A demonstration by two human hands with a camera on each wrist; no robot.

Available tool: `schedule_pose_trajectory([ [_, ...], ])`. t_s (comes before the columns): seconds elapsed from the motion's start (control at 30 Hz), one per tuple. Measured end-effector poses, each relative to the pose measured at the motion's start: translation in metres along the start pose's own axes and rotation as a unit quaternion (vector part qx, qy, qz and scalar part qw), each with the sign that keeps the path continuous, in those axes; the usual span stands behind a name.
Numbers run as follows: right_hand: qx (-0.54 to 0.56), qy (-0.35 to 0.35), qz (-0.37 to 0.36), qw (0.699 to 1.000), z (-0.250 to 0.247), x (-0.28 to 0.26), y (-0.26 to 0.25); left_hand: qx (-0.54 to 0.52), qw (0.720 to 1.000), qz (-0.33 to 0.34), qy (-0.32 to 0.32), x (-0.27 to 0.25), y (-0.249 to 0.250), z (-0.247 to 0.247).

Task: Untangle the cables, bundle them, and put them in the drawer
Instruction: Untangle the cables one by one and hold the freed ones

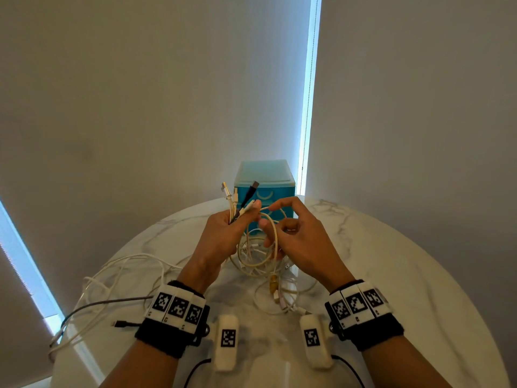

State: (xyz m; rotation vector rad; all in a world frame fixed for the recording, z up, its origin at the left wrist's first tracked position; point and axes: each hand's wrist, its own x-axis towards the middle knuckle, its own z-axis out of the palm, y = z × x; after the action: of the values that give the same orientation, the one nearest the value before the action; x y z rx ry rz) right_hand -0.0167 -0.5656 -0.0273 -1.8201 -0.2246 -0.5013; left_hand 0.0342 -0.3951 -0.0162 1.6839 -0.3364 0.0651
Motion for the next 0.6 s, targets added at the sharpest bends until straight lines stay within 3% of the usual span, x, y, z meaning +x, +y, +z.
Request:
schedule_pose_trajectory([
  [0.23,-0.024,0.008,-0.037,0.999,0.002,-0.004,-0.008,0.001,1.0,-0.008,-0.003,0.002,-0.006,0.004],
  [0.33,-0.026,0.083,-0.021,0.996,-0.003,0.0,-0.003,0.015,1.0,0.0,0.024,0.004,-0.008,0.003],
  [0.47,0.022,0.247,-0.01,0.969,-0.02,0.005,0.008,-0.043,0.994,-0.032,0.09,0.019,-0.02,-0.007],
  [0.6,0.14,0.287,-0.005,0.948,-0.017,0.012,0.013,-0.116,0.986,-0.056,0.104,0.026,-0.025,-0.011],
])
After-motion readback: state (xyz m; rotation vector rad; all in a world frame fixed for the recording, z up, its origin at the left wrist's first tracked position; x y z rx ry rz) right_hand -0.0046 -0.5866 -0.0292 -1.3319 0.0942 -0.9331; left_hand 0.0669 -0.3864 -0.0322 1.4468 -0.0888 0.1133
